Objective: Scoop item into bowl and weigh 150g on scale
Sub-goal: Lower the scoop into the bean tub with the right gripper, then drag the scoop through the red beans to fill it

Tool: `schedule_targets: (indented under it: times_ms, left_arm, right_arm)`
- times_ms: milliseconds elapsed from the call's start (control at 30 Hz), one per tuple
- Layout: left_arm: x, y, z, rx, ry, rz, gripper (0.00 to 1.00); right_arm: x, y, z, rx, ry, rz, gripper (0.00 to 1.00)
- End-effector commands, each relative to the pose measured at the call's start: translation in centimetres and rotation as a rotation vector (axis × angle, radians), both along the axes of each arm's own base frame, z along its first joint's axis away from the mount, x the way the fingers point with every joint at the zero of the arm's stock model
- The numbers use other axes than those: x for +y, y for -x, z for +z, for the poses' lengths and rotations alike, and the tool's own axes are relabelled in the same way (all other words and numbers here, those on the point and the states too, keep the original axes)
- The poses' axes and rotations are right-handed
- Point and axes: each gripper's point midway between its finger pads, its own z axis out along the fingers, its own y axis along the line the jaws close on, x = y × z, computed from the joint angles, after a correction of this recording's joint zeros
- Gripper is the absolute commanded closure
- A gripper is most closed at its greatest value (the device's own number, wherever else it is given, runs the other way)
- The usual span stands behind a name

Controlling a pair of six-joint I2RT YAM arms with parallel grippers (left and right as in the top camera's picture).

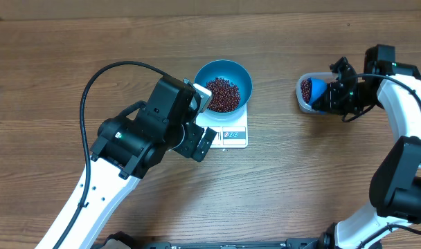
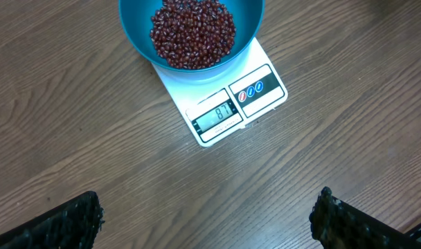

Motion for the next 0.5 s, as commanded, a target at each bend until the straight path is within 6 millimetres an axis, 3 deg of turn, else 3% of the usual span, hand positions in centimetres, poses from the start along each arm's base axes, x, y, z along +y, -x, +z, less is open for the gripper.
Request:
schedule_targets:
  times_ms: [0,467]
  left_arm:
    - [-0.1,-0.1,0.4,-0.008,0.006,-0.013,0.01]
    - [-0.1,-0.1,0.4,-0.008,0.007,-0.014,0.00]
  right_arm:
    - [-0.2,-0.2,-0.5,-0.011,-0.060,-0.016,0.96]
    - [-0.3,0.5,1.6,-0.028,-0.260,-0.053,0.96]
